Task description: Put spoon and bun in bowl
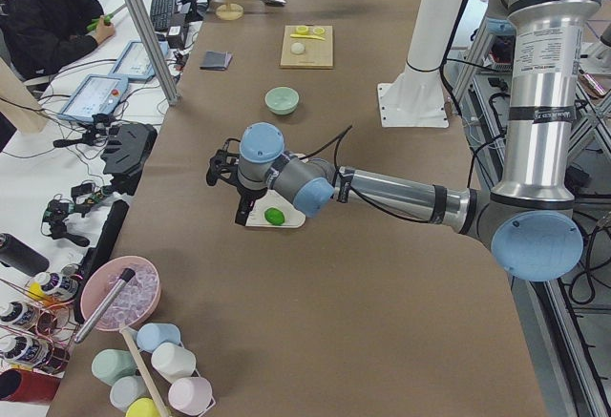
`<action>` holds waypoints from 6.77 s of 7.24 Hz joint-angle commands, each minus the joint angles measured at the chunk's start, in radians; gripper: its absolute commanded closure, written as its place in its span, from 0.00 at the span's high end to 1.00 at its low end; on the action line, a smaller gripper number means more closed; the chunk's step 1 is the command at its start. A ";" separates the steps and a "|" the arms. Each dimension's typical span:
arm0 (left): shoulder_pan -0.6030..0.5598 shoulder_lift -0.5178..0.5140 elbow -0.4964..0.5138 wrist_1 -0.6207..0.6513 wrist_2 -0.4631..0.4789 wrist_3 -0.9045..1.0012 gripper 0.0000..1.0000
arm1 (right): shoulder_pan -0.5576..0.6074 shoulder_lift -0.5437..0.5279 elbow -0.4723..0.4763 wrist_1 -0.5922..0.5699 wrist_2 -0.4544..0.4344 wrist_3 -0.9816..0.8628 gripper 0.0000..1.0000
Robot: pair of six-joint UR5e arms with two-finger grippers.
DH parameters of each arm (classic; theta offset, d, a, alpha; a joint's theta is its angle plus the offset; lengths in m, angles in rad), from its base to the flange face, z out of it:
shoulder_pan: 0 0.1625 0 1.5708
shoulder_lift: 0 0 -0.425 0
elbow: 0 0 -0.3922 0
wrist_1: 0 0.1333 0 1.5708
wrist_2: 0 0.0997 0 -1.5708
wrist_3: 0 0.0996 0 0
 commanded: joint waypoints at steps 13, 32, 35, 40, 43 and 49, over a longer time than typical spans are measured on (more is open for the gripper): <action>0.455 -0.212 0.280 -0.507 0.415 0.031 0.98 | -0.019 0.054 0.009 0.123 0.092 0.138 1.00; 0.555 -0.161 0.283 -0.434 0.408 0.186 0.76 | -0.050 0.063 0.007 0.123 0.098 0.149 1.00; 0.555 -0.159 0.282 -0.420 0.408 0.186 0.52 | -0.051 0.084 0.003 0.121 0.098 0.182 1.00; 0.456 -0.130 0.208 -0.403 0.264 0.172 0.00 | -0.096 0.126 0.007 0.123 0.098 0.261 1.00; 0.383 -0.219 0.128 -0.225 0.207 0.061 0.00 | -0.157 0.173 0.021 0.126 0.085 0.273 1.00; 0.450 -0.391 0.142 -0.214 0.259 -0.278 0.00 | -0.605 0.253 0.156 0.123 -0.307 0.825 1.00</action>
